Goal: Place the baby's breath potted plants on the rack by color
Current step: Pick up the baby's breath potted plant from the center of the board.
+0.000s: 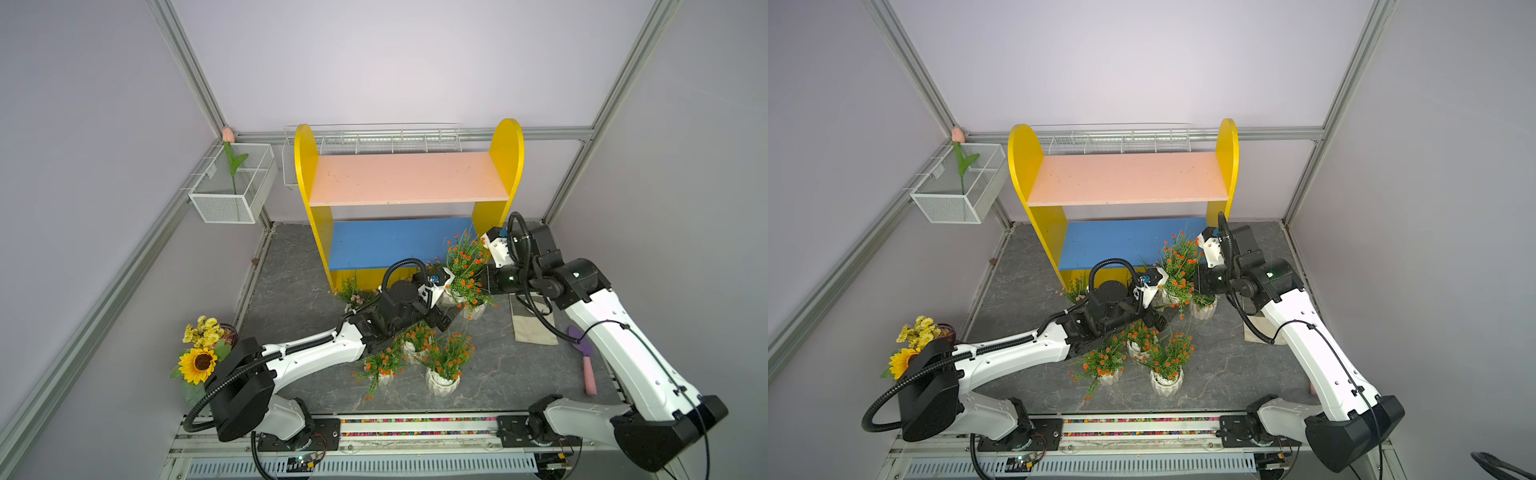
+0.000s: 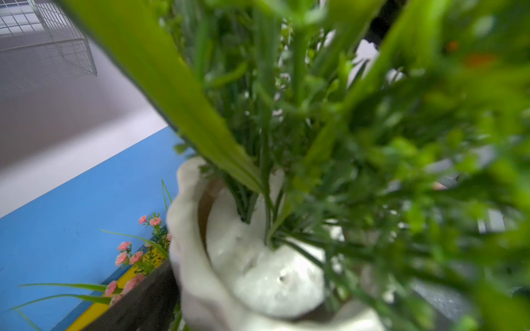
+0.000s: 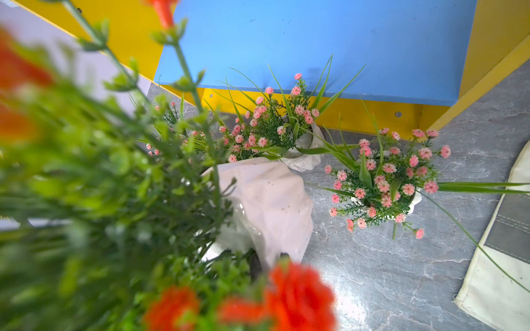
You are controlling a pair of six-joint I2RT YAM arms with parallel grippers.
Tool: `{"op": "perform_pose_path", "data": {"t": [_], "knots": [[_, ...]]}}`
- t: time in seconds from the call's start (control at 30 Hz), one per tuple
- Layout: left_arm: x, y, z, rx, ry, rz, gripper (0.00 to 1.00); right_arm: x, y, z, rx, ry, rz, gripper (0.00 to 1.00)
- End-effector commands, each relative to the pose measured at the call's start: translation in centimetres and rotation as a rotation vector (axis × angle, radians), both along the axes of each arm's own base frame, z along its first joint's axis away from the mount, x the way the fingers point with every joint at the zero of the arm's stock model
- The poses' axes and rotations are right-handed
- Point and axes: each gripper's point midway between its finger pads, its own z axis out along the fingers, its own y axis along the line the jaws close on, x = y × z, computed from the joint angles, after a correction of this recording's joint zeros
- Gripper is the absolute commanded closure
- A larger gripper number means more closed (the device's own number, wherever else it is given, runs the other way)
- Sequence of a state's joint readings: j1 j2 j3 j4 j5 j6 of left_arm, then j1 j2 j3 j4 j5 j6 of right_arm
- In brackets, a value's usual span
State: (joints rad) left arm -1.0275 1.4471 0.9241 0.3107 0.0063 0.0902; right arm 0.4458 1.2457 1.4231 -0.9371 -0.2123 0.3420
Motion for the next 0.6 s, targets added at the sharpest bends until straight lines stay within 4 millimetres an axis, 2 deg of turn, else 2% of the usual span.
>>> {"op": "perform_pose_path", "data": {"t": [0.0,0.23,0.57], "knots": [[-0.40,-1.44,2.55,-0.061,-0.054,-0.030,0.01,-1.14,3.35,2.72,0.179,-0.028,0.113,0.93],[-0.60,-1.27,2.69,-0.064,-0.061,-0.030,0.01,-1.14,3.03,2.15,0.164,-0.019,0.100,0.93],[-0.34,-0.70,3.36,-0.086,-0.072,0.000,0.01,-1.33,3.84,1.78,0.220,0.002,0.114,0.93]]}}
